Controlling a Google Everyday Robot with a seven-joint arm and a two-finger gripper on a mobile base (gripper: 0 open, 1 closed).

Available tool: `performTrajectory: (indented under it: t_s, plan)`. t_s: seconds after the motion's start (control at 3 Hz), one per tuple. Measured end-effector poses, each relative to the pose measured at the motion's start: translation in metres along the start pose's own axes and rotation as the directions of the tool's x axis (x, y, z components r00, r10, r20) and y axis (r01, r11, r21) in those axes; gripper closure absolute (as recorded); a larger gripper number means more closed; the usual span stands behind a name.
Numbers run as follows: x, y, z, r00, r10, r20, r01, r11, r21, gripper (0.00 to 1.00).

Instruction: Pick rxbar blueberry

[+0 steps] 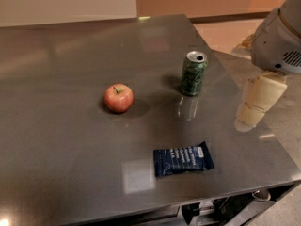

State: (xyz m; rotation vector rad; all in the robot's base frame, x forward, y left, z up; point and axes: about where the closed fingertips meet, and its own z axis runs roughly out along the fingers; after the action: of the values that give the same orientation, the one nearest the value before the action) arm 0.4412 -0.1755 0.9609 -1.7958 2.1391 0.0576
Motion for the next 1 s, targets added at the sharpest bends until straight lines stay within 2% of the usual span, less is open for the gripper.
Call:
performTrajectory:
  t_s: [0.33,0.67,1.0]
  plan:
    - [-0.019,0.015,0.024,0.997,-0.069,0.046,0.072,0.9961,-0.052,0.0]
    - [-0.032,0.036,0.049,0.986,-0.148,0.071,0.155,0.9827,-0.102,0.0]
    - [-0.038,0.056,0.071,0.974,-0.211,0.081,0.221,0.9648,-0.142,0.0]
